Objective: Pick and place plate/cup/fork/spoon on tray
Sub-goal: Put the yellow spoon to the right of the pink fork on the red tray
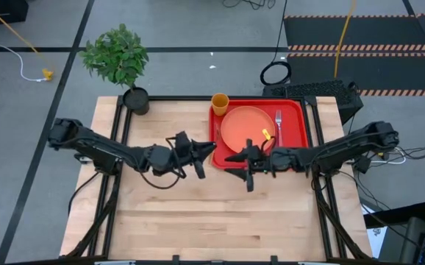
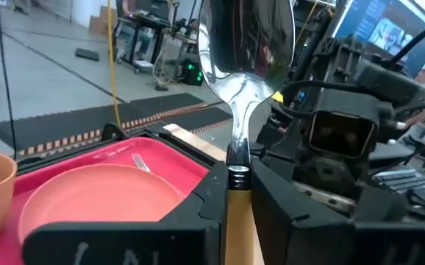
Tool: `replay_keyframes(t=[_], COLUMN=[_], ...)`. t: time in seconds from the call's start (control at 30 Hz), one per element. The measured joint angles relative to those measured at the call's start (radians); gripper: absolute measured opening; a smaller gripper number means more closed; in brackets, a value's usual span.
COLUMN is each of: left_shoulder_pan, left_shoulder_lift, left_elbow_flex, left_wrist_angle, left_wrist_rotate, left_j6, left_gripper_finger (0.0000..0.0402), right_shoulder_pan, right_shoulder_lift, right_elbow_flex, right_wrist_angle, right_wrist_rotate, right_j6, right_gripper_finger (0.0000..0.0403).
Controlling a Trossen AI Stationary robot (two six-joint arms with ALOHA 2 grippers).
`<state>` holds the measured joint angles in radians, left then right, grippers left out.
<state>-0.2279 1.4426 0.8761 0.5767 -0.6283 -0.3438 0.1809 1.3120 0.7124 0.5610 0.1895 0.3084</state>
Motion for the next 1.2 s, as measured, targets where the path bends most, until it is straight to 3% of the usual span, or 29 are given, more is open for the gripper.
replay_keyframes(t=[0.17,0.4,0.73,1.1,1.2], left_shoulder_pan=[-0.015,-0.030,-0.031,-0.031,-0.031], left_shoulder_lift=[0.080,0.145,0.175,0.176,0.176], left_elbow_flex=[0.000,0.000,0.000,0.000,0.000], left_wrist_angle=[0.130,0.255,0.322,0.363,0.364], left_wrist_rotate=[0.013,0.029,0.090,0.106,0.106], left_j6=[0.058,0.116,0.125,0.149,0.149], left_gripper_finger=[0.0041,0.0042,0.0040,0.0039,0.0039], right_shoulder_pan=[0.018,0.018,0.017,0.017,0.016], right_shoulder_lift=[0.051,0.078,0.078,0.078,0.078], right_elbow_flex=[0.000,0.000,0.000,0.000,0.000], right_wrist_angle=[0.059,0.087,0.109,0.159,0.166], right_wrist_rotate=[0.096,0.097,0.095,0.091,0.046], right_j6=[-0.052,-0.118,-0.165,-0.164,-0.159], right_gripper_finger=[0.0209,0.0239,0.0241,0.0154,0.0132])
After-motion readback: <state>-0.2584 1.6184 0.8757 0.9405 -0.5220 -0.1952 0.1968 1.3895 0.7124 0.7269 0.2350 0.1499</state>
